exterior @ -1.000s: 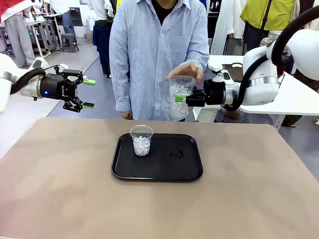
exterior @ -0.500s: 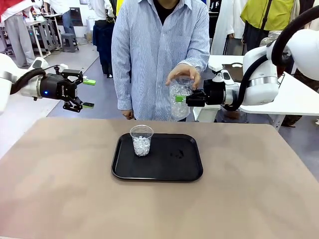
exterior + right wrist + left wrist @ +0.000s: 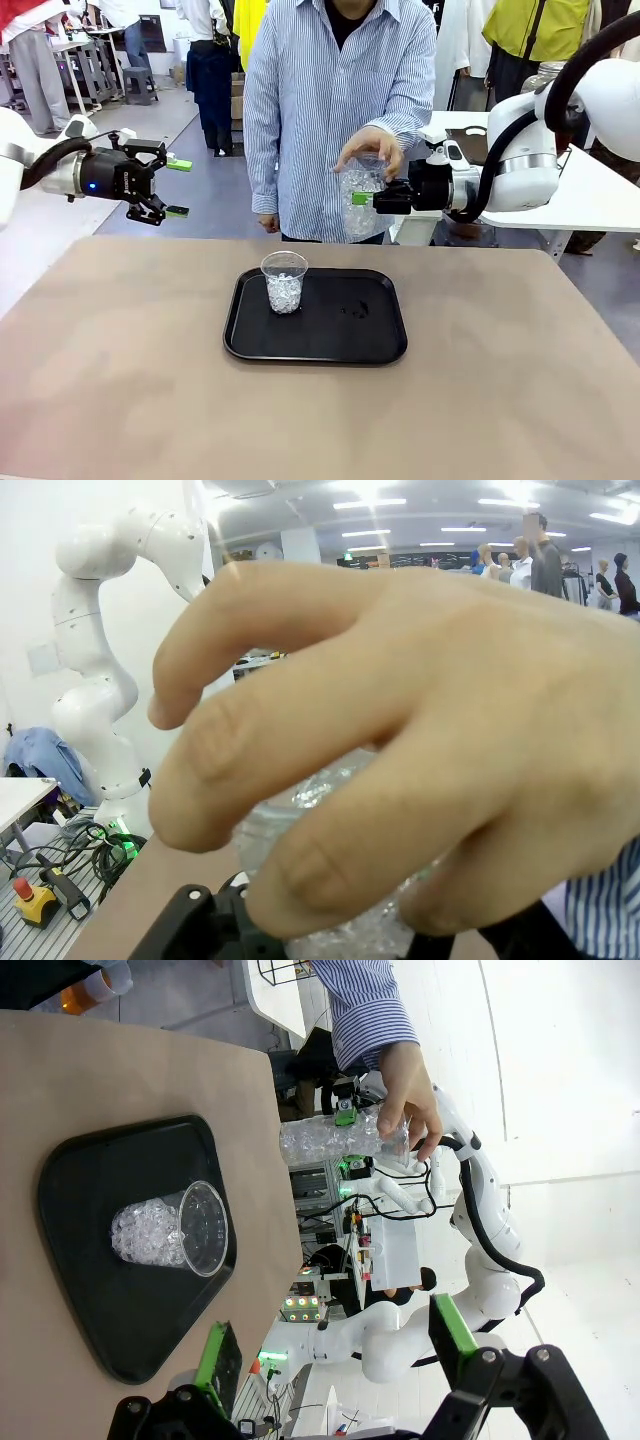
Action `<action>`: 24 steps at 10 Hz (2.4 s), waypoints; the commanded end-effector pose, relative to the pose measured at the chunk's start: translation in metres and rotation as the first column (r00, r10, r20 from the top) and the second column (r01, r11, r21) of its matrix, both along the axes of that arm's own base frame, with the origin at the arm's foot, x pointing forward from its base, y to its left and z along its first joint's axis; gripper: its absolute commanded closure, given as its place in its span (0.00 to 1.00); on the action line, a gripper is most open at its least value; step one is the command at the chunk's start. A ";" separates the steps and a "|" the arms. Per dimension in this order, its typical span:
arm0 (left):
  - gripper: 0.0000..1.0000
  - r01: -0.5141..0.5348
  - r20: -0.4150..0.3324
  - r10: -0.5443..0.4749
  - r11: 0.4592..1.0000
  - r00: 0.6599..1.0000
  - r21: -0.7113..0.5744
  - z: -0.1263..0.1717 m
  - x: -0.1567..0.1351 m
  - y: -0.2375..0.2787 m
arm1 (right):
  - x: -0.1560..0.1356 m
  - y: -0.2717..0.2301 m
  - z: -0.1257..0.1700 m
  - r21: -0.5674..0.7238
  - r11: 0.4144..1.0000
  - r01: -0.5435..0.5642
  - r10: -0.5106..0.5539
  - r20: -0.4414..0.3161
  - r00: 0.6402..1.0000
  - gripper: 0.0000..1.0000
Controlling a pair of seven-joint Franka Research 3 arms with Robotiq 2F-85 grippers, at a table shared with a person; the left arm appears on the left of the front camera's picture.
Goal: Pour the drink into the iced cup.
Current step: Open the gripper to release the iced cup you were holding.
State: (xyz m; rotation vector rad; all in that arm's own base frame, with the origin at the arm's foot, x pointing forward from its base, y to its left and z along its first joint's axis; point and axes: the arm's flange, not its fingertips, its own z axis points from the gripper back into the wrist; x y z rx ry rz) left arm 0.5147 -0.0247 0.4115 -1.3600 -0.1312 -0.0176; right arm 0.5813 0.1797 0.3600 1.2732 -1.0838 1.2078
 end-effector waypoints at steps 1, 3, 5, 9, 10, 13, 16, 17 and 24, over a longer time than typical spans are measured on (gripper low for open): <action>0.00 -0.005 0.003 0.005 1.000 1.000 0.001 0.001 -0.001 0.000 | -0.001 0.002 0.003 0.017 1.000 0.009 -0.009 0.018 1.000 0.55; 0.00 -0.005 0.003 0.005 1.000 1.000 0.001 0.001 -0.001 0.000 | -0.001 0.002 0.003 0.017 1.000 0.009 -0.009 0.018 1.000 0.55; 0.00 -0.005 0.003 0.005 1.000 1.000 0.001 0.001 -0.001 0.000 | -0.001 0.002 0.003 0.017 1.000 0.009 -0.009 0.018 1.000 0.55; 0.00 -0.005 0.003 0.005 1.000 1.000 0.001 0.001 -0.001 0.000 | -0.001 0.002 0.003 0.017 1.000 0.009 -0.009 0.018 1.000 0.55; 0.00 -0.005 0.003 0.005 1.000 1.000 0.001 0.001 -0.001 0.000 | 0.000 0.000 0.001 0.000 1.000 0.000 0.000 0.001 1.000 0.55; 0.00 -0.005 0.003 0.005 1.000 1.000 0.001 0.001 -0.001 0.000 | 0.000 -0.014 0.000 -0.003 1.000 -0.001 0.001 -0.018 1.000 0.00; 0.00 -0.005 0.003 0.005 1.000 1.000 0.001 0.001 -0.001 0.000 | -0.001 -0.040 -0.003 0.000 0.999 0.033 -0.033 -0.018 0.999 0.00; 0.00 -0.005 0.003 0.005 1.000 1.000 0.001 0.001 -0.001 0.000 | -0.002 -0.053 -0.005 0.000 0.999 0.041 -0.041 -0.016 0.999 0.00; 0.00 -0.005 0.003 0.005 1.000 1.000 0.001 0.001 -0.001 0.000 | -0.039 -0.144 -0.029 -0.005 0.996 0.087 -0.086 0.083 0.993 0.00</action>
